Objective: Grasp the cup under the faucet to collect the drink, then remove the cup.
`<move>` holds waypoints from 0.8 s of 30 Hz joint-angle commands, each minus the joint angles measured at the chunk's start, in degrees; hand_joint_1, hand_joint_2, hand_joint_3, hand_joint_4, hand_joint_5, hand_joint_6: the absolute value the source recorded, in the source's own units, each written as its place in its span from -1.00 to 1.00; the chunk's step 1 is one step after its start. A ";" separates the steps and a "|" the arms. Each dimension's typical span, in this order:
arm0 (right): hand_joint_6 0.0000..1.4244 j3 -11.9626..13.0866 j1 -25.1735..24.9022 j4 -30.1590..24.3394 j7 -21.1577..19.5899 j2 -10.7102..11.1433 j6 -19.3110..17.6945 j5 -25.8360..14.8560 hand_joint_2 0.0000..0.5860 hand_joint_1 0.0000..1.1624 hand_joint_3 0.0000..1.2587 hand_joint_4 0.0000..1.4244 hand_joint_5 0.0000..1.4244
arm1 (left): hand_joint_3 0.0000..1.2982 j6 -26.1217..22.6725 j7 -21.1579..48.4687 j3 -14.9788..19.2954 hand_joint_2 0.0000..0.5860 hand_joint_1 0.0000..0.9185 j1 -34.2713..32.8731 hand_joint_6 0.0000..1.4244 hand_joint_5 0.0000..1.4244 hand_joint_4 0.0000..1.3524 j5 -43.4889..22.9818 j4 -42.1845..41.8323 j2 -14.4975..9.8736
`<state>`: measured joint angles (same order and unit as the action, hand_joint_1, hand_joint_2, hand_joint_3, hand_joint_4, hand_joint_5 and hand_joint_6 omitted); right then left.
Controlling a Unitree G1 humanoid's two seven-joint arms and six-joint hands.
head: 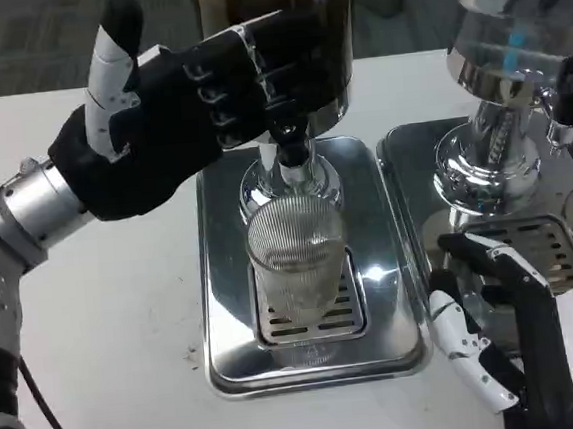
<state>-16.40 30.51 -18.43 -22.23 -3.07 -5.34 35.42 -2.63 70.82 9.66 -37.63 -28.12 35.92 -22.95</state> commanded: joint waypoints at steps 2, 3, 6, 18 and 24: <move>-0.52 0.17 -0.04 0.37 -0.48 -0.29 -0.25 -1.45 0.31 -0.37 -0.39 -0.57 -0.60 | -0.70 2.17 0.94 -0.91 -0.74 -1.00 -0.66 -0.85 -0.88 -0.92 1.92 0.53 0.28; -0.52 0.17 0.00 0.44 -0.45 -0.26 -0.34 -1.77 0.31 -0.38 -0.39 -0.57 -0.60 | -0.70 2.46 1.02 -1.03 -0.74 -1.00 -0.51 -0.84 -0.87 -0.91 2.16 0.49 0.30; -0.52 0.12 0.17 0.47 -0.33 -0.13 -0.33 -2.18 0.31 -0.39 -0.37 -0.57 -0.60 | -0.70 2.91 1.18 -1.28 -0.74 -1.00 -0.18 -0.84 -0.87 -0.90 2.44 0.47 0.27; -0.52 0.09 1.14 -0.48 0.07 0.09 0.31 -2.64 0.31 -0.41 -0.37 -0.55 -0.60 | -0.69 5.89 1.61 -2.58 -0.74 -1.00 0.53 -0.82 -0.85 -0.88 3.82 0.62 0.27; -0.52 0.03 1.64 -0.82 0.02 -0.06 0.24 -2.67 0.31 -0.41 -0.37 -0.55 -0.60 | -0.66 9.41 1.45 -2.79 -0.71 -1.00 1.04 -0.80 -0.84 -0.85 5.35 0.54 0.15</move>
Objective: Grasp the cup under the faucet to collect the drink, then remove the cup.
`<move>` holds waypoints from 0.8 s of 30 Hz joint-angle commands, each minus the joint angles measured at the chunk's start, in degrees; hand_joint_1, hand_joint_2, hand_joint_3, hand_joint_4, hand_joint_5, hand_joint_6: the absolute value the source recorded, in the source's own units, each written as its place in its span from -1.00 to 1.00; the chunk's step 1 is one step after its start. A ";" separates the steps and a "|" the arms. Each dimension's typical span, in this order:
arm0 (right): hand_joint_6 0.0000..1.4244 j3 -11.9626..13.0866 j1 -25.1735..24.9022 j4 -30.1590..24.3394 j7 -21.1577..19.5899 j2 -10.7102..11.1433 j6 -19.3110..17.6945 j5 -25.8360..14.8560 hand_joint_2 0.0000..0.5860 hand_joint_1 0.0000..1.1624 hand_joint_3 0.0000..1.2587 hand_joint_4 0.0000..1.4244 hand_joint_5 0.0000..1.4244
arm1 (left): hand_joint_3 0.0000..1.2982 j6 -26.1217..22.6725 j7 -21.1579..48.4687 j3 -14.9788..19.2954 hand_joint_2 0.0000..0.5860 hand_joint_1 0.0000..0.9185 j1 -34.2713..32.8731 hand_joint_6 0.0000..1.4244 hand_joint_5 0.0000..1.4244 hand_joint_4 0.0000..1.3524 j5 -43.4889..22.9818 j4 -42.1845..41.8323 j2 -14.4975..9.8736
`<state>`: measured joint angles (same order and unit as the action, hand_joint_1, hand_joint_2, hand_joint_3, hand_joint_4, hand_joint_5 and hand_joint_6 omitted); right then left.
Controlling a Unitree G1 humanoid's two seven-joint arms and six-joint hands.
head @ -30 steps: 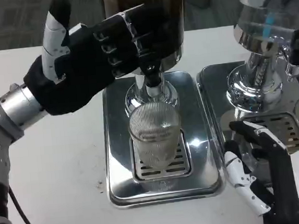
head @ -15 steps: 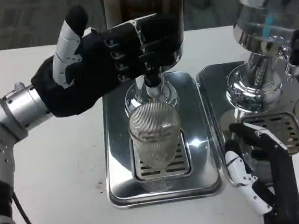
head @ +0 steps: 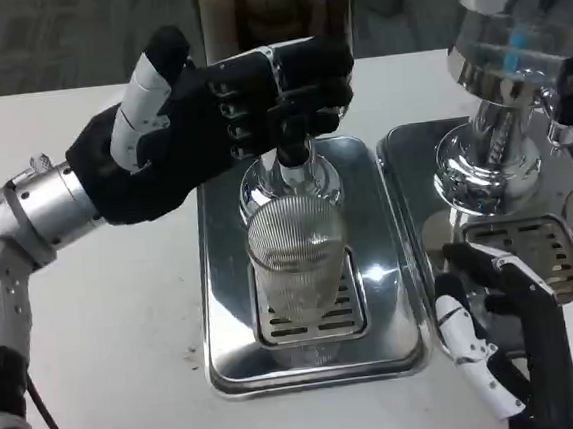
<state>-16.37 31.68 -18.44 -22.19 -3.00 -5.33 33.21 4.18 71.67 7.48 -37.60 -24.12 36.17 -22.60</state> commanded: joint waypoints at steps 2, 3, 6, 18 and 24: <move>-0.52 -0.02 0.66 -0.83 -0.16 -0.16 -0.03 -0.58 0.32 -0.41 -0.37 -0.55 -0.60 | -0.66 3.87 0.36 -0.70 -0.71 -1.00 1.30 -0.79 -0.83 -0.84 1.79 0.15 -0.27; -0.52 -0.02 0.72 -0.80 -0.29 -0.14 -0.25 -0.62 0.32 -0.41 -0.37 -0.55 -0.60 | -0.66 4.38 0.28 -0.75 -0.71 -1.00 1.40 -0.79 -0.83 -0.84 1.98 0.13 -0.30; -0.52 -0.02 0.83 -0.87 -0.37 -0.08 -0.42 -0.64 0.35 -0.40 -0.37 -0.55 -0.58 | -0.66 5.75 0.07 -0.73 -0.70 -1.00 1.62 -0.79 -0.83 -0.84 2.51 0.18 -0.29; -0.52 0.09 1.22 -1.73 0.07 0.17 -0.07 -0.64 0.34 -0.37 -0.36 -0.53 -0.58 | -0.67 11.57 -0.65 -1.90 -0.67 -1.00 2.60 -0.77 -0.83 -0.86 4.76 1.05 -0.96; -0.52 0.17 1.52 -2.25 0.31 0.43 0.00 -0.77 0.36 -0.35 -0.35 -0.53 -0.58 | -0.68 14.51 -1.30 -2.33 -0.66 -1.00 2.77 -0.77 -0.83 -0.86 5.75 1.68 -1.01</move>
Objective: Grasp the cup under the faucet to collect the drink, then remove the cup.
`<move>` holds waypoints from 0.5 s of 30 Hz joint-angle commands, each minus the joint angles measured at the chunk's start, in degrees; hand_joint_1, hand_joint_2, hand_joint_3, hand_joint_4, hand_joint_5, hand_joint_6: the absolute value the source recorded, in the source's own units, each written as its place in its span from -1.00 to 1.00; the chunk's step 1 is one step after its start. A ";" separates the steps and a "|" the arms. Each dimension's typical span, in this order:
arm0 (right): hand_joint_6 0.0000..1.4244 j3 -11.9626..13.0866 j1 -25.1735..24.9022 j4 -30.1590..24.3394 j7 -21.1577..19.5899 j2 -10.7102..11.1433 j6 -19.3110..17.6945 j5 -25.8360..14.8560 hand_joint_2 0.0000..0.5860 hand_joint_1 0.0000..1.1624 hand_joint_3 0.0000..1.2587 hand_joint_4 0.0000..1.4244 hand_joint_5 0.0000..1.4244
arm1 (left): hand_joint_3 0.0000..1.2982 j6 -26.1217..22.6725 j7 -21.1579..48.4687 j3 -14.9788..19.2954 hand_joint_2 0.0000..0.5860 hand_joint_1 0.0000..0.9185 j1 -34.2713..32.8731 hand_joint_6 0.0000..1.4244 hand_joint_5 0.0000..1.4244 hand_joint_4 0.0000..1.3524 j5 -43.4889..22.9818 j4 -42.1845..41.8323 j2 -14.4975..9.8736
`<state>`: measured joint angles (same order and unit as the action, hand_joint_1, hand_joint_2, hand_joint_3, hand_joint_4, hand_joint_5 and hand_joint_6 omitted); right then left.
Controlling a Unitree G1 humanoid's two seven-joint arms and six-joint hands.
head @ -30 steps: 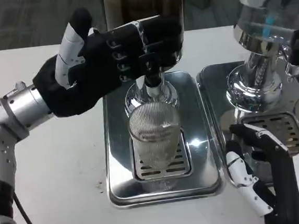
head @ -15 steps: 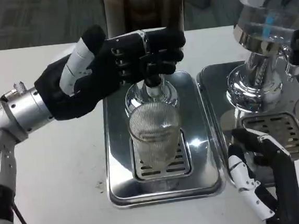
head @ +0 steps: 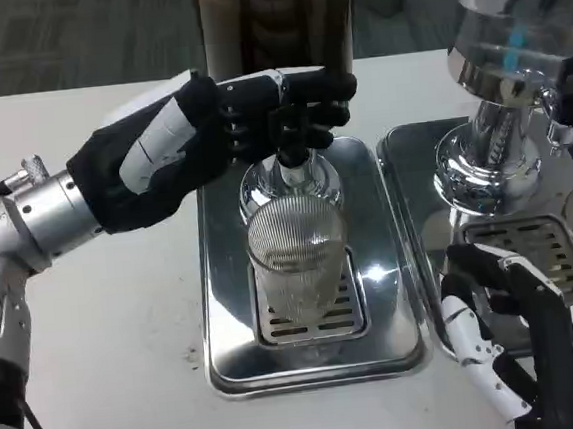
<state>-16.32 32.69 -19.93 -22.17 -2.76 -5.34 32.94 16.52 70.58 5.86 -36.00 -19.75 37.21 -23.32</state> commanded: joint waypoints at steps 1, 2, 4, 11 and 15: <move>-0.52 0.12 0.54 -0.84 0.34 0.23 0.05 -0.48 0.36 -0.35 -0.35 -0.53 -0.58 | -0.68 2.81 -0.32 -0.80 -0.66 -1.00 1.32 -0.77 -0.83 -0.87 1.55 0.61 -0.29; -0.52 0.14 0.55 -0.90 0.38 0.27 0.08 -0.50 0.36 -0.35 -0.35 -0.53 -0.58 | -0.68 3.62 -0.45 -0.93 -0.66 -1.00 1.49 -0.77 -0.83 -0.87 1.75 0.53 -0.31; -0.52 0.16 0.56 -0.97 0.42 0.32 0.14 -0.53 0.36 -0.35 -0.35 -0.53 -0.58 | -0.69 4.57 -0.62 -1.12 -0.66 -1.00 1.70 -0.77 -0.83 -0.87 1.90 0.45 -0.32; -0.52 0.07 0.31 -0.85 0.37 0.37 0.28 -0.57 0.36 -0.34 -0.35 -0.53 -0.57 | -0.69 7.25 -1.17 -1.56 -0.66 -1.00 1.89 -0.76 -0.83 -0.87 2.20 0.63 -0.48; -0.52 0.18 0.17 -0.67 0.37 0.39 0.29 -0.71 0.36 -0.34 -0.34 -0.53 -0.57 | -0.69 8.66 -1.42 -1.79 -0.66 -1.00 1.90 -0.76 -0.83 -0.88 2.57 0.78 -0.51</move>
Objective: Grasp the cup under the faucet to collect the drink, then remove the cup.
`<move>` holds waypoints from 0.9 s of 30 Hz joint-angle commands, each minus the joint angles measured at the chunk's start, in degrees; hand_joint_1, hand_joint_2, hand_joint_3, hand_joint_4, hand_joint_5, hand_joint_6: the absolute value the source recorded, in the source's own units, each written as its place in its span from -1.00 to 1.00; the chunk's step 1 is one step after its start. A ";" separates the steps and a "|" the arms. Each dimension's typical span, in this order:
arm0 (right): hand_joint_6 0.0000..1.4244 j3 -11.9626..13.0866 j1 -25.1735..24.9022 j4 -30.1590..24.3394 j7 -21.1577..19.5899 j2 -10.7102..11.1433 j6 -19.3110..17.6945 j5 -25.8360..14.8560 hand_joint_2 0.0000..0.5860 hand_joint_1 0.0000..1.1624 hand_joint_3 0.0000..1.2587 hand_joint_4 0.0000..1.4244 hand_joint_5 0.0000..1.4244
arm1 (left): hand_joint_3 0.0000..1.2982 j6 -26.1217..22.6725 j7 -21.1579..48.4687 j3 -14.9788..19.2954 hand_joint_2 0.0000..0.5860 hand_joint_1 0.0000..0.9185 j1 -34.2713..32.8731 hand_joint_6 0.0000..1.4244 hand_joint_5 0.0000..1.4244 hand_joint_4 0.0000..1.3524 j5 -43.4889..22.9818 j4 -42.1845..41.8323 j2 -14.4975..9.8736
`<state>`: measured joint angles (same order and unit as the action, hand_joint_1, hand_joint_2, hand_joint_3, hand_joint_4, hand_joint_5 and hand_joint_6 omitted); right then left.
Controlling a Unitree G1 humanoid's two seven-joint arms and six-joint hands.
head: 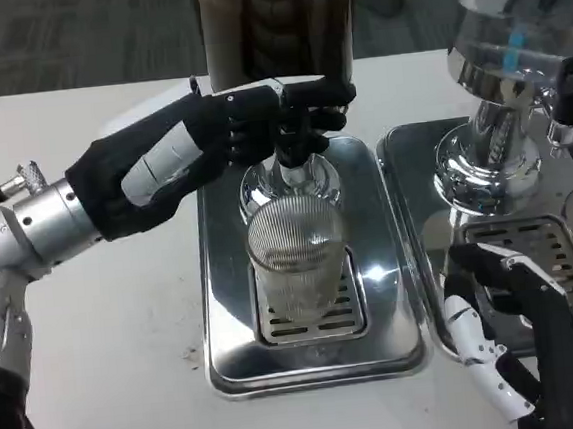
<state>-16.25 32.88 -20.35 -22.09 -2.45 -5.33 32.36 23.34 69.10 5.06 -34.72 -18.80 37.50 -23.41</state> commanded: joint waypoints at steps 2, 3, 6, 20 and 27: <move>-0.52 0.17 -0.08 -0.10 0.34 0.14 0.26 -0.23 0.36 -0.34 -0.34 -0.53 -0.58 | -0.69 3.22 -0.17 -1.09 -0.66 -1.00 0.61 -0.75 -0.83 -0.88 2.12 0.64 -0.41; -0.52 0.24 -0.14 -0.04 0.36 0.20 0.23 -0.28 0.36 -0.34 -0.34 -0.53 -0.58 | -0.69 3.71 -0.29 -1.15 -0.66 -1.00 0.59 -0.75 -0.83 -0.88 2.30 0.74 -0.38; -0.52 0.32 -0.32 -0.02 0.45 0.33 0.24 -0.27 0.36 -0.34 -0.34 -0.53 -0.58 | -0.69 4.79 -0.58 -1.26 -0.66 -1.00 0.51 -0.75 -0.83 -0.88 2.67 1.30 -0.31; -0.52 0.75 -1.74 0.74 1.13 0.71 0.74 -0.45 0.36 -0.33 -0.33 -0.51 -0.58 | -0.72 12.03 -2.18 -2.84 -0.68 -1.00 1.04 -0.76 -0.85 -0.91 4.21 2.78 -1.50; -0.52 1.13 -2.67 1.17 1.08 0.71 0.68 -0.57 0.40 -0.33 -0.33 -0.51 -0.58 | -0.73 16.06 -3.51 -3.20 -0.67 -1.00 1.08 -0.77 -0.85 -0.91 5.61 3.11 -2.07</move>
<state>-15.56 30.43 -19.79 -21.11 -1.75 -5.01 32.19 38.08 65.33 3.06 -34.65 -14.92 39.86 -24.72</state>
